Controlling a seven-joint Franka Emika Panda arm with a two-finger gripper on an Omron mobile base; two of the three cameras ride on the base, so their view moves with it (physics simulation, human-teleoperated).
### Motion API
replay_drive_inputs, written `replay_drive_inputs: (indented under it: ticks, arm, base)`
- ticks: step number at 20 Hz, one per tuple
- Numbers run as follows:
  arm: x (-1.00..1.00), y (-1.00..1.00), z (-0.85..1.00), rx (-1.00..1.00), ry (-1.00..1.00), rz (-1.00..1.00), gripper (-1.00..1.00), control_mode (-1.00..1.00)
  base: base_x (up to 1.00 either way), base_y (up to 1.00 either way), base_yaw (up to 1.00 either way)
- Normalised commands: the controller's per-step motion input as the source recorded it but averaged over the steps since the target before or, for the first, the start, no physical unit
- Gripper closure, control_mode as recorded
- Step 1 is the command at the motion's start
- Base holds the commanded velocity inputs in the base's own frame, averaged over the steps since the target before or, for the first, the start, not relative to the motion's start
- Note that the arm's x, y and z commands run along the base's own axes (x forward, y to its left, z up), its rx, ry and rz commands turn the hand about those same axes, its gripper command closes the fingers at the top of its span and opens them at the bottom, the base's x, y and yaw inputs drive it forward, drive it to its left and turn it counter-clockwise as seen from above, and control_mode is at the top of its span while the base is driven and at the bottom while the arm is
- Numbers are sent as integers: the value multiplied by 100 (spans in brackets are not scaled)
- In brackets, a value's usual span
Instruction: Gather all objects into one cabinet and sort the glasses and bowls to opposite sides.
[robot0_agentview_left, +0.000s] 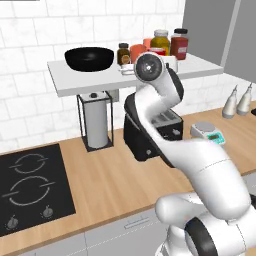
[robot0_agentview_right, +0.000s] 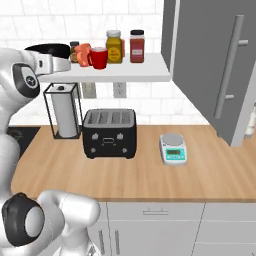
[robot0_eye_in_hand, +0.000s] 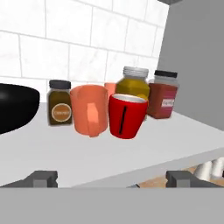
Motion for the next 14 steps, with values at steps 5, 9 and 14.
replay_drive_inputs:
  ticks: [5, 9, 14]
  arm:
    - [-100, 0, 0, 0, -22, -2, -100, -100]
    - [-100, 0, 4, 0, -33, -4, -100, -100]
    - [-100, 0, 3, 0, -34, -3, -100, -100]
  base:
    - [0, 0, 0]
    - [0, 0, 0]
    - [0, 0, 0]
